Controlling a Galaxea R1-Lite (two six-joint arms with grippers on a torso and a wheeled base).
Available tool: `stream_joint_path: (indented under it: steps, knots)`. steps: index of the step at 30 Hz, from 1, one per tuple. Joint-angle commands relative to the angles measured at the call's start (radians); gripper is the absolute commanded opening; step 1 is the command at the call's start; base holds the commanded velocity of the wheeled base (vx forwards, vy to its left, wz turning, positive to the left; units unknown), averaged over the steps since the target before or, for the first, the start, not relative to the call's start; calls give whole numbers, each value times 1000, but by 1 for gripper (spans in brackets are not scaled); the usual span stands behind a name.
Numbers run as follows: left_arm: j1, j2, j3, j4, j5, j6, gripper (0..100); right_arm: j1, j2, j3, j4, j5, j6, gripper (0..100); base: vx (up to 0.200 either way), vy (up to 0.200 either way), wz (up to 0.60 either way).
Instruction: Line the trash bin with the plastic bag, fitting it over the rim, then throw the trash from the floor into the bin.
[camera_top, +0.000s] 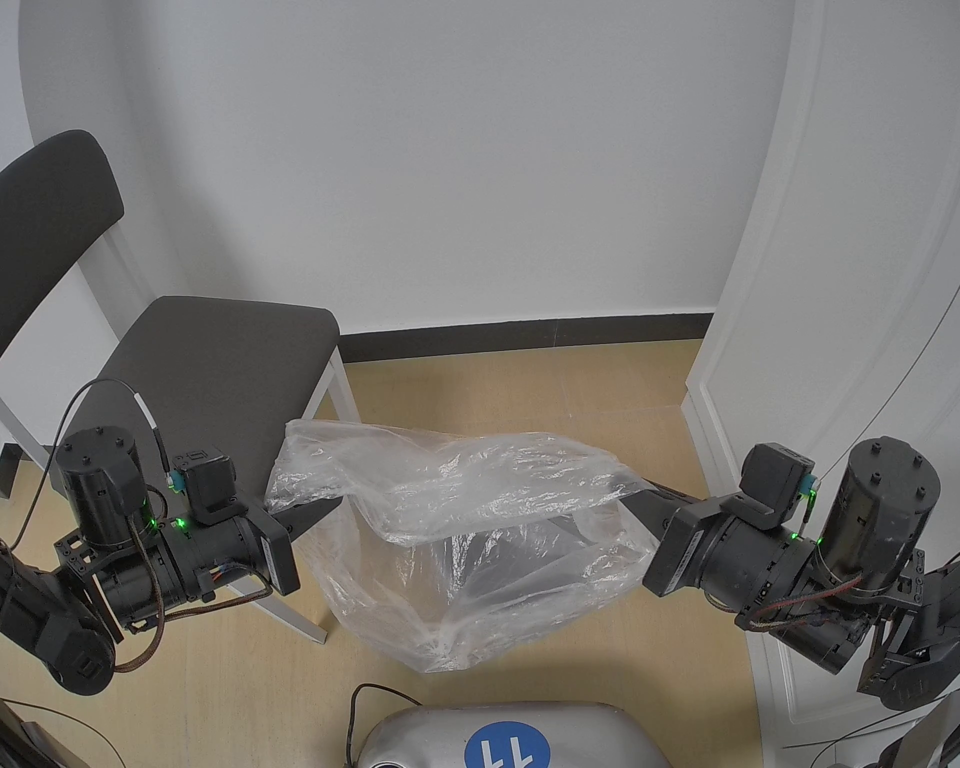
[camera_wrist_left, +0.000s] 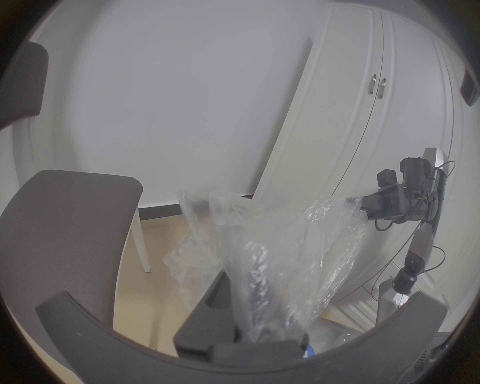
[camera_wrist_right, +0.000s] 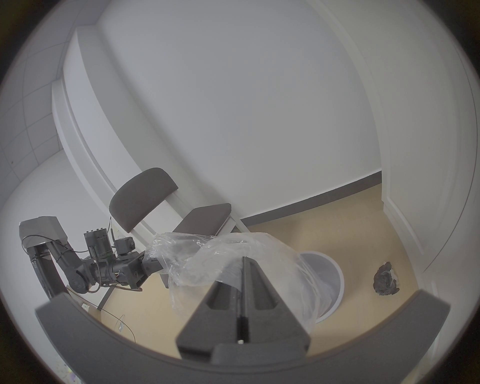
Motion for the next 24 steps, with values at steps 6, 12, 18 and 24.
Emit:
stream_joint_path:
  steps: [6,12,18,24]
  knots:
    - [-6,8,-14,0,1,-3,0,8,-11,-29,-1,-1,0,0,0,0,0]
    - [15,-20,-6,0,1,-4,0,14,-22,-18,0,-12,-4,0,0,0,0]
    - [17,-34,-12,-16,1,-7,0,5,-115,-27,32,-12,-42,0,0,0,0]
    - [14,-96,0,-43,1,-15,0,-4,-180,-49,144,-14,-56,0,0,0,0]
